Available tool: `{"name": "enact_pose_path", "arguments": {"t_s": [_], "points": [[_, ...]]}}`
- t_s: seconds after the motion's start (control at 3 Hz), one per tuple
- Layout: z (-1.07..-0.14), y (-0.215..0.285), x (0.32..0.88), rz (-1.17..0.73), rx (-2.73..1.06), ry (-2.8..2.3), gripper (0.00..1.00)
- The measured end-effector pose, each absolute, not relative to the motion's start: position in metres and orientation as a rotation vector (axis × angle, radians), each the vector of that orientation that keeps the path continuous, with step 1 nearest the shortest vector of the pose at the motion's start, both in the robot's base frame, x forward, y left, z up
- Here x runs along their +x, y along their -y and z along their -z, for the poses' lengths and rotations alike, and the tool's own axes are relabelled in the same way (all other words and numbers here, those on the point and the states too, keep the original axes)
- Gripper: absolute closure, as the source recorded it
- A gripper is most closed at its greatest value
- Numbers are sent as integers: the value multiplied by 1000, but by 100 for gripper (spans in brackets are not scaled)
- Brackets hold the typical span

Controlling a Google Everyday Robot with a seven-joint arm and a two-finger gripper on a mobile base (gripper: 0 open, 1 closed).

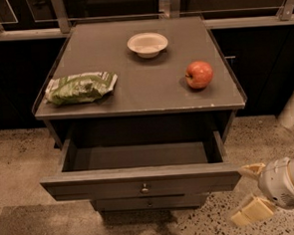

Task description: Close top drawer

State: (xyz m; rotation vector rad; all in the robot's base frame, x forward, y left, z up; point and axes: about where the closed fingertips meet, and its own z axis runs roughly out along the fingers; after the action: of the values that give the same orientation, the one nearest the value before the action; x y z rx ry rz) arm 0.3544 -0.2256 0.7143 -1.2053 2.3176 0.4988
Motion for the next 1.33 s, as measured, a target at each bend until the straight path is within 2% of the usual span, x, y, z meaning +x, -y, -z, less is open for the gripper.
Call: {"name": "enact_pose_path", "arguments": {"t_s": [1.0, 1.33], "points": [[-714, 225, 355, -499, -1207, -2317, 89], [-679, 232, 366, -559, -1160, -2335, 100]]}}
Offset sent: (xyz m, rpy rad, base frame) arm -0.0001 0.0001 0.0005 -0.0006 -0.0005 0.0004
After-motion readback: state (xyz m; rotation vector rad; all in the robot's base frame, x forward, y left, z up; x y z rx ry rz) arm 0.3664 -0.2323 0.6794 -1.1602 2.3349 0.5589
